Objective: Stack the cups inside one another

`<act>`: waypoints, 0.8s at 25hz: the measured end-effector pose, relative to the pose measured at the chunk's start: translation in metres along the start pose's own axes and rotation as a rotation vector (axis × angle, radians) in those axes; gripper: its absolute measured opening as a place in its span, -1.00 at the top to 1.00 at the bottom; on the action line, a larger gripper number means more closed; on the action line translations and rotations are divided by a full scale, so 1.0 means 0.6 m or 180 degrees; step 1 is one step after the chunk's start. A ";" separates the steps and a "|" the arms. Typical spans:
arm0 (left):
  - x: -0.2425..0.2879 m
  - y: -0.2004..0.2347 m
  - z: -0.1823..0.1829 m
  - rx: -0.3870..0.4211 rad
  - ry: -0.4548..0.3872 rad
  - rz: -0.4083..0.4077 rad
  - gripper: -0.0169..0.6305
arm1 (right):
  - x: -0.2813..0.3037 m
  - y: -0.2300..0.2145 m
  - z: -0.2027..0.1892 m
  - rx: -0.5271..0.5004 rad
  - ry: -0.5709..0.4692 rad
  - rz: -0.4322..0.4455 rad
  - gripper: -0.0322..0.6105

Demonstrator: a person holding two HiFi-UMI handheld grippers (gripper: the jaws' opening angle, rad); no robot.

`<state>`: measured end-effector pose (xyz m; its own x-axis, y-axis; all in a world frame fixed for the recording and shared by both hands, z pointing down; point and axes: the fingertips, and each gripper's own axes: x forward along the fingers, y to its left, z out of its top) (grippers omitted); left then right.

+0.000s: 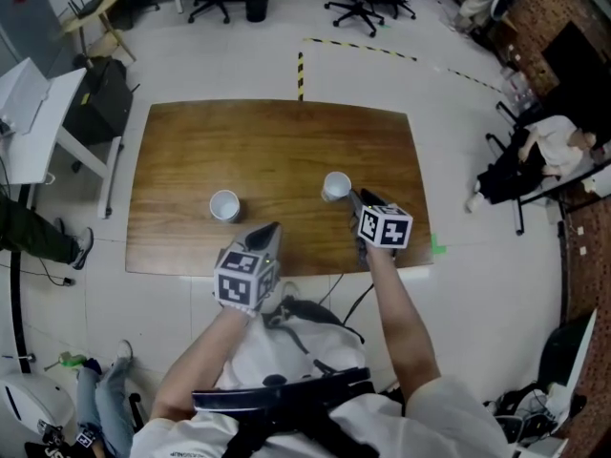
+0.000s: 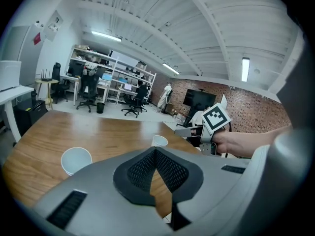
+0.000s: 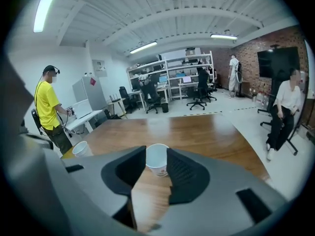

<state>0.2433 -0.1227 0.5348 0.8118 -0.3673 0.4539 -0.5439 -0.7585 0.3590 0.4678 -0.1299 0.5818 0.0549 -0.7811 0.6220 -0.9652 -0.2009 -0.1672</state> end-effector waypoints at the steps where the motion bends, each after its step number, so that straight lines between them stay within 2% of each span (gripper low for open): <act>1: 0.009 -0.002 0.002 -0.0010 -0.0003 0.0020 0.96 | 0.010 -0.010 -0.002 -0.0010 0.0041 0.0015 0.41; 8: 0.052 -0.022 0.006 -0.0103 0.0044 0.0167 0.96 | 0.073 -0.047 -0.017 -0.0148 0.0310 0.0206 0.41; 18: 0.073 -0.004 -0.012 -0.0273 0.0099 0.0414 0.96 | 0.148 -0.037 -0.030 -0.0285 0.0561 0.0492 0.42; 20: 0.075 -0.002 -0.012 -0.0286 0.0112 0.0446 0.96 | 0.155 -0.035 -0.033 -0.0282 0.0593 0.0526 0.50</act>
<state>0.2787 -0.1345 0.5606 0.7195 -0.4459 0.5324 -0.6694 -0.6494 0.3608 0.4882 -0.1866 0.6584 -0.1453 -0.6750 0.7233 -0.9763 -0.0207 -0.2155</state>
